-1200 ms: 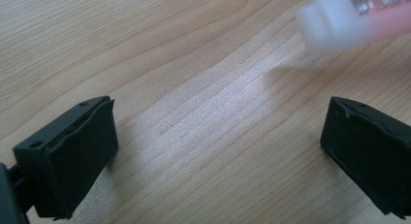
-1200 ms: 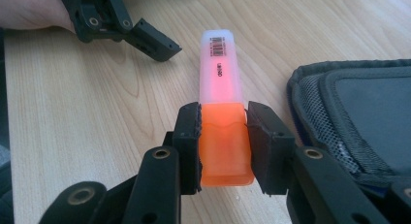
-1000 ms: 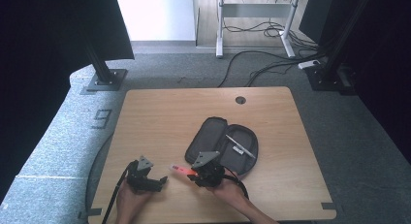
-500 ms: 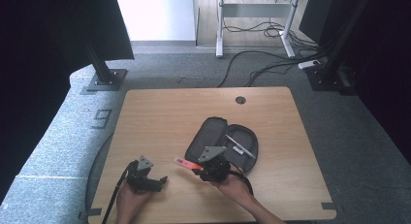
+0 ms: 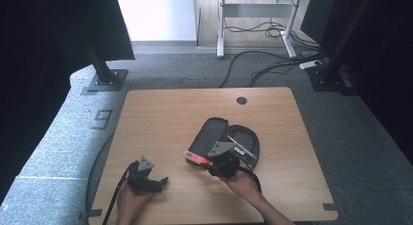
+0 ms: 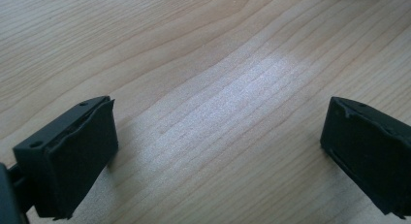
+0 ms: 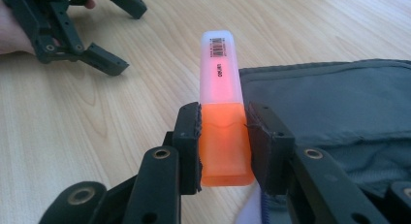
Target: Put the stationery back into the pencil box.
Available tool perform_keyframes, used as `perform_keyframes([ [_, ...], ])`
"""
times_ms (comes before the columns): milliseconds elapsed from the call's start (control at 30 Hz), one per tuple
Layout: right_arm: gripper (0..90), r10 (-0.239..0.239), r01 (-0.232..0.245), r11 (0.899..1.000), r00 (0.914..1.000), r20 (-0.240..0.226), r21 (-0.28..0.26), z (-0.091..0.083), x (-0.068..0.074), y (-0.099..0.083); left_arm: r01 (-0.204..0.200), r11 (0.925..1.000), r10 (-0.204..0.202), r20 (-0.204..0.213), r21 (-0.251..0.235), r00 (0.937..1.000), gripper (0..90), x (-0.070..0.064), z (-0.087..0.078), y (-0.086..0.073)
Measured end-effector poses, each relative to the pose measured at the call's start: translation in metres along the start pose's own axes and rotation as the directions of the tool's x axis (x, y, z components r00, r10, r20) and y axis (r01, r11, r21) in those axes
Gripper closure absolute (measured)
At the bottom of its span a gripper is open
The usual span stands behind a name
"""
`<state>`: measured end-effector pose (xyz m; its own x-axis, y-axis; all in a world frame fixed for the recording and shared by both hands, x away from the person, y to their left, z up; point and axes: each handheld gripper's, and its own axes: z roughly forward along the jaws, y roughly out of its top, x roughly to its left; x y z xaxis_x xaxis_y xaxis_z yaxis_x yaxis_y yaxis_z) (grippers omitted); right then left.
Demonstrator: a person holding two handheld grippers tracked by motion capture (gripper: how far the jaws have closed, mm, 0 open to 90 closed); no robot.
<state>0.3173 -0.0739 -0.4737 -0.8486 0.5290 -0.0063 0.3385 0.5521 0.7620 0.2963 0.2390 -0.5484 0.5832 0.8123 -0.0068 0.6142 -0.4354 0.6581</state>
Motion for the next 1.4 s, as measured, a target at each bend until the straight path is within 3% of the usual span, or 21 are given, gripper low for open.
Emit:
perform_keyframes([
  [633,65.8,0.04,-0.04,0.999,0.9966,0.072,-0.005,-0.024,-0.027,-0.012,0.0,1.0,0.0,0.0,0.001,1.0,0.0,0.0,0.0,0.0],
  [1400,65.8,0.11,-0.107,0.994,0.981,0.16,-0.025,-0.057,-0.059,-0.037,0.0,1.0,0.0,0.0,0.0,1.0,0.0,0.0,0.0,0.0],
])
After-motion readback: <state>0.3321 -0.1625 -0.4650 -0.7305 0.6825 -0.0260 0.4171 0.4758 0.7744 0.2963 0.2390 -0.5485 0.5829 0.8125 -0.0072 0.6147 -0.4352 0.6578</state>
